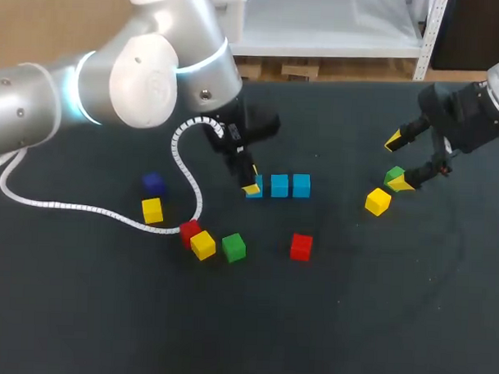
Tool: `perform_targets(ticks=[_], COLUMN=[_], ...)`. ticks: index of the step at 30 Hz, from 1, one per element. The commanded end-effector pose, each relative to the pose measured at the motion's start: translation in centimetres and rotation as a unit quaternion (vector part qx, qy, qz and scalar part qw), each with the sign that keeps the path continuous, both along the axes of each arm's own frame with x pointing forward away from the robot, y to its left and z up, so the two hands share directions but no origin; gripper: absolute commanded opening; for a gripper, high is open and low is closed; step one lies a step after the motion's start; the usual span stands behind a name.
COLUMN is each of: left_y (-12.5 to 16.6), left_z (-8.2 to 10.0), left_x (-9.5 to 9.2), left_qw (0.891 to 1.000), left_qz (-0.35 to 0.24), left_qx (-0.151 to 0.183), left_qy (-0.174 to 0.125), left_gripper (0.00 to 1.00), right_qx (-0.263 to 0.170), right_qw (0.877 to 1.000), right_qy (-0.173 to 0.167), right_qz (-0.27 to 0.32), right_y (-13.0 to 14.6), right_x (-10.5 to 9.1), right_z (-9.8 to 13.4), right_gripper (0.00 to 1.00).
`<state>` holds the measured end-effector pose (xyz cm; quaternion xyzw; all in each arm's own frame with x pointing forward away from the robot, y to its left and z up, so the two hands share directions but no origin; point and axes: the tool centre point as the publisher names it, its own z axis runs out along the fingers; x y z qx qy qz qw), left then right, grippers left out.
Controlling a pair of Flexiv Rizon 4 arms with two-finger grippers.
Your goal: Place the blue cubes, place green cubes on the blue cubes, place the yellow cubes on the green cubes, then place the red cubes on the yellow cubes, and place purple cube on the red cubes.
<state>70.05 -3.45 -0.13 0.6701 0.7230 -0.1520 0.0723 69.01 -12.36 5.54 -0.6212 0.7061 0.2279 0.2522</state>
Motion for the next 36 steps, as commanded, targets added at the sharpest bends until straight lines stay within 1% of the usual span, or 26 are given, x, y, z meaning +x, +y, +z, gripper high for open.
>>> perform_targets(ticks=[1, 36], left_y=[-0.19, -0.46], left_z=[-0.05, -0.14], left_x=[0.39, 0.69], left_qw=[1.0, 1.0], left_qz=[-0.003, -0.005], left_qx=[-0.001, -0.004], left_qy=[0.002, 0.007], left_gripper=[0.0, 0.0], right_qx=[0.001, 0.001], right_qw=[1.0, 1.0], right_qy=[0.0, 0.0], right_qz=[0.001, 0.001], right_y=[-0.03, -0.03], right_x=[0.06, 0.06], right_z=[-0.06, -0.06], right_gripper=[1.0, 1.0])
